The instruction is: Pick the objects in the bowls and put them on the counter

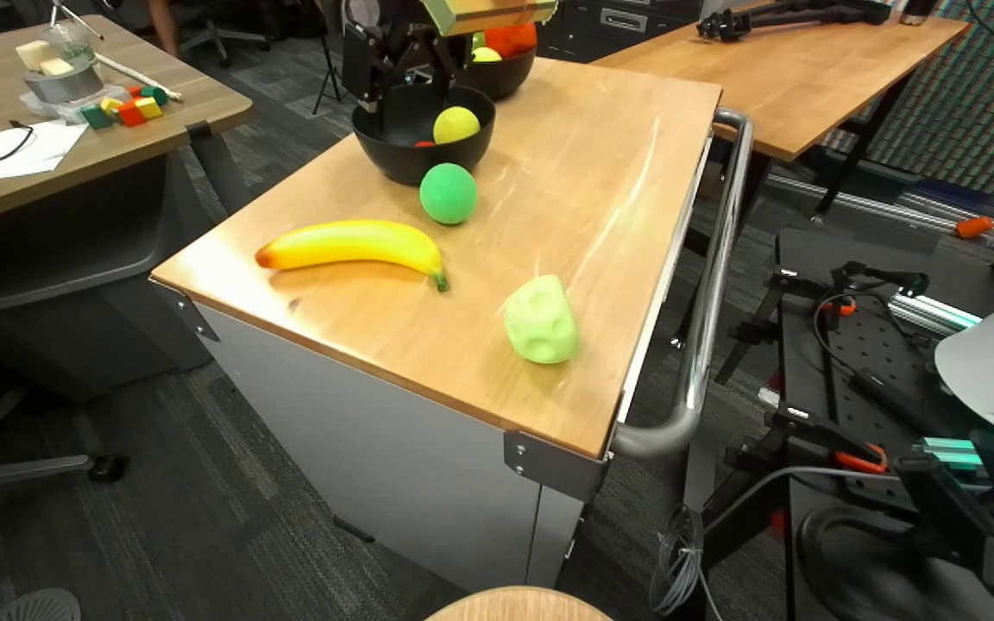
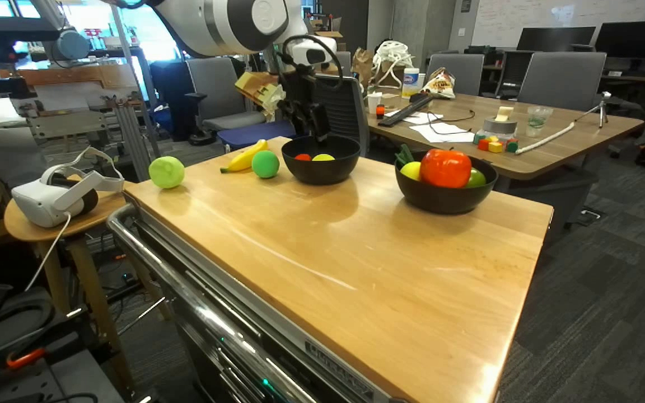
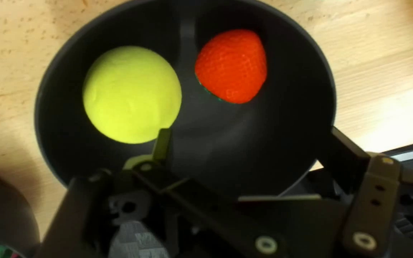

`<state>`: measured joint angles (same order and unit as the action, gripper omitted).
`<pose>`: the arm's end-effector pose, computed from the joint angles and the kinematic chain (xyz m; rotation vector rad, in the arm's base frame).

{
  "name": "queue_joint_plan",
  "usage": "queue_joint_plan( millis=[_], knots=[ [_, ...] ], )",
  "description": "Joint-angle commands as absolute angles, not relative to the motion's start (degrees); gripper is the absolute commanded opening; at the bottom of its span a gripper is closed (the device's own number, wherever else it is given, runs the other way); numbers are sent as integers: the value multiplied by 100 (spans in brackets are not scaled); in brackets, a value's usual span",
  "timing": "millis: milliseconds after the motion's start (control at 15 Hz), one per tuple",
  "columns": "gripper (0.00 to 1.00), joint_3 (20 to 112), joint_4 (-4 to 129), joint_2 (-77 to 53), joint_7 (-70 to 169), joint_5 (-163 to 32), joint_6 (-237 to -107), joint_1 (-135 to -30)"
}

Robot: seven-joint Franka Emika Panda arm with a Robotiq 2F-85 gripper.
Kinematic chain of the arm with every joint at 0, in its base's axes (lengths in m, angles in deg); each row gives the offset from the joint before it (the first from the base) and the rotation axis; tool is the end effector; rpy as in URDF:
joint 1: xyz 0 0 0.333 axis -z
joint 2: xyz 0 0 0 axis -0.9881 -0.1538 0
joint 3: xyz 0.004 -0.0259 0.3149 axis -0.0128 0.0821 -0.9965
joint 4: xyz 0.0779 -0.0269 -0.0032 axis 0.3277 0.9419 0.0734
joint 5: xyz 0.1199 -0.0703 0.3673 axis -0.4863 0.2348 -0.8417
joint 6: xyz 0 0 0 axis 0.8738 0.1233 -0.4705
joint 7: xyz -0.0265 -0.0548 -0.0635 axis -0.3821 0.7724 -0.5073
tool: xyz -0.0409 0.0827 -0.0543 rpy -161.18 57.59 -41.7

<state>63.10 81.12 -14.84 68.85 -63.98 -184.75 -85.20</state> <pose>0.6414 0.0355 0.3359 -3.0595 0.4761 -0.4541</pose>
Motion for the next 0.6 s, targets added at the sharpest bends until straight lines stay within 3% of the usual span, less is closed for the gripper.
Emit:
queue_joint_plan(
  millis=[0,533],
  knots=[
    [100,6558,7556,-1884,7447,-6414,-18077,-8768],
    [100,6756,7414,-1967,8081,-6017,-17175,-9017]
  ],
)
